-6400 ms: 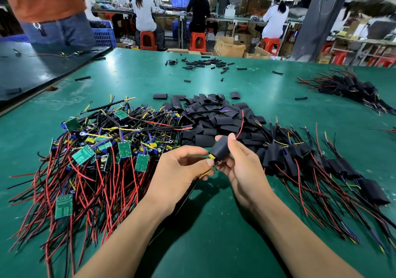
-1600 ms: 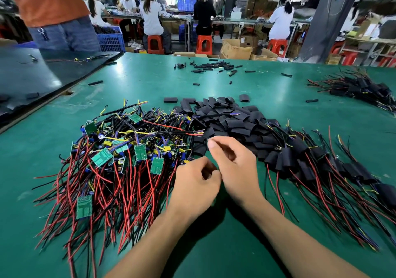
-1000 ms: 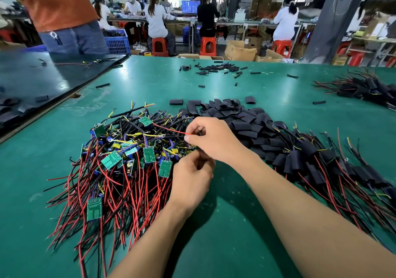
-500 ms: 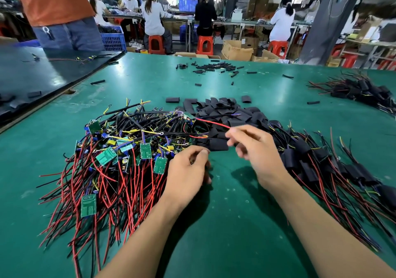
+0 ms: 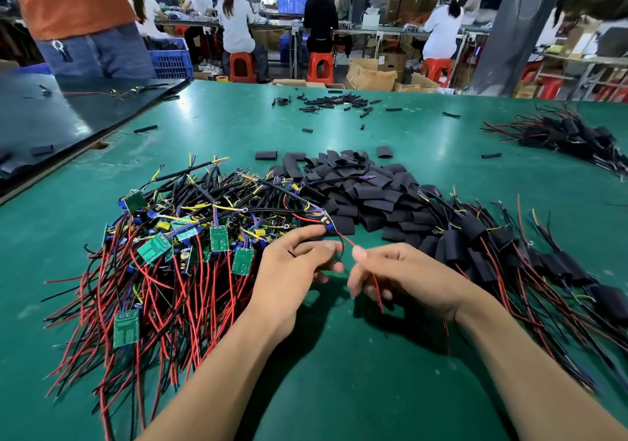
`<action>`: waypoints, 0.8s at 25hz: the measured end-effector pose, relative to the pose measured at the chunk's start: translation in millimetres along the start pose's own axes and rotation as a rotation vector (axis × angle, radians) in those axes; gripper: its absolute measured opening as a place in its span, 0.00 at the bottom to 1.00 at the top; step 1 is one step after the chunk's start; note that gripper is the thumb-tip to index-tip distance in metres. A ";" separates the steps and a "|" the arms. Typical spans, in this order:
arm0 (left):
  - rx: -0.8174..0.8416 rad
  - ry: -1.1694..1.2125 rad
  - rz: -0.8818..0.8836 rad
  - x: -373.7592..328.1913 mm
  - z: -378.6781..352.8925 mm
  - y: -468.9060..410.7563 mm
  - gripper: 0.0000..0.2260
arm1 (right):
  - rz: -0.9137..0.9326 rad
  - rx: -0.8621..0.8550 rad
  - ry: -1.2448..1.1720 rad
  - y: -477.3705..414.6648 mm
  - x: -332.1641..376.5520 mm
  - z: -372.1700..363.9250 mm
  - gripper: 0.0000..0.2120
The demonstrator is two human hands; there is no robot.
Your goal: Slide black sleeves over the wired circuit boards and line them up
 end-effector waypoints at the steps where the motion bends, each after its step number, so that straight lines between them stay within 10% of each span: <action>1: 0.011 -0.006 0.001 -0.2 -1.1 1.3 0.10 | -0.024 -0.115 -0.076 -2.4 -4.6 5.4 0.28; 8: 0.185 -0.504 -0.137 -3.6 -24.7 19.9 0.21 | 0.076 -0.419 -0.249 -8.3 -13.7 9.1 0.12; 12: 0.287 -0.376 -0.082 -5.0 -31.9 25.8 0.14 | 0.066 -0.572 -0.247 -5.6 -18.9 20.1 0.03; 20: 0.257 -0.080 0.105 2.3 -23.4 13.3 0.32 | 0.061 -0.220 -1.114 -3.7 -3.0 7.0 0.08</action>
Point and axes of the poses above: each hand's wrist, its own y-axis away from the middle knuckle, its own z-axis out of the back of the hand, x = y × z, the point moved 6 cm from there along -y, towards the middle knuckle, and after that the axes turned 5 degrees about z, right-handed, at the moved point
